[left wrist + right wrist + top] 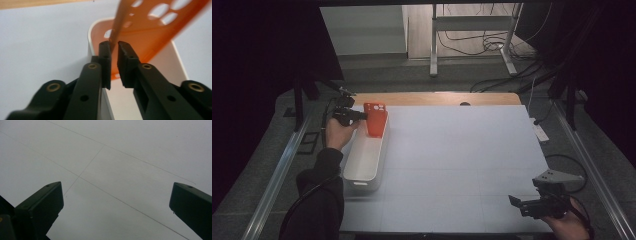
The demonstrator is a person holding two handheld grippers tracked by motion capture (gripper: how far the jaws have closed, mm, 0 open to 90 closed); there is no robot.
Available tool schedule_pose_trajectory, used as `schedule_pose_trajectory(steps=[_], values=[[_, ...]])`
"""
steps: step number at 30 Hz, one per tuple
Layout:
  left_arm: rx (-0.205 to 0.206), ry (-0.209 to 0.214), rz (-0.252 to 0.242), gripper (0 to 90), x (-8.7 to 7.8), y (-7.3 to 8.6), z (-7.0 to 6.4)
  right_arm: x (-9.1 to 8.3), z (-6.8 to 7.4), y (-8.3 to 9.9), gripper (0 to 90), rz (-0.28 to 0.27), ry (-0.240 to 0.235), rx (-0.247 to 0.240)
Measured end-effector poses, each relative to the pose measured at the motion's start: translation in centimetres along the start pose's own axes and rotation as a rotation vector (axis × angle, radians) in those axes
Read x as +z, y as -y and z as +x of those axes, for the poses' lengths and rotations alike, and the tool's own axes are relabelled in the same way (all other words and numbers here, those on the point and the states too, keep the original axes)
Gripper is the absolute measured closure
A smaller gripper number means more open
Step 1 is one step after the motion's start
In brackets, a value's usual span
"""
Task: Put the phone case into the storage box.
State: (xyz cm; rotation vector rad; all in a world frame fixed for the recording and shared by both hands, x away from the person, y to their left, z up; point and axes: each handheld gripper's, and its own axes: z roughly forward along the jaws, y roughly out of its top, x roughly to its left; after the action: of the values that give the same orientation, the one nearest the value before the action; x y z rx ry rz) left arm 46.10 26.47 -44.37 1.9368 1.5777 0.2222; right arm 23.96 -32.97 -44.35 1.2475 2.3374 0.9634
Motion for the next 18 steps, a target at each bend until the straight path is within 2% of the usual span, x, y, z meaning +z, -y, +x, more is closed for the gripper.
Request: schedule_pose_trajectory(steps=[4,8,12,13,15,18], values=[[0.013,0.008,-0.010,70.7,-0.24,-0.03,-0.07,0.01,-0.02,0.01,0.0,-0.002,-0.001,0.001],[0.032,0.019,-0.031,59.4,-0.40,0.16,-0.17,0.02,-0.02,0.01,0.0,-0.002,0.000,0.002],[0.052,0.013,-0.058,39.0,-0.57,0.20,-0.20,0.04,0.00,-0.01,0.0,0.001,0.000,0.002],[0.058,0.014,-0.067,39.0,-0.62,0.25,-0.28,0.05,0.01,-0.01,0.0,0.002,0.000,0.001],[0.077,0.017,-0.073,26.1,-0.65,0.30,-0.36,0.05,0.00,-0.01,0.0,0.002,-0.001,0.002],[0.090,0.024,-0.080,14.6,-0.84,0.44,-0.58,0.05,-0.03,0.00,0.0,0.001,-0.001,0.002]])
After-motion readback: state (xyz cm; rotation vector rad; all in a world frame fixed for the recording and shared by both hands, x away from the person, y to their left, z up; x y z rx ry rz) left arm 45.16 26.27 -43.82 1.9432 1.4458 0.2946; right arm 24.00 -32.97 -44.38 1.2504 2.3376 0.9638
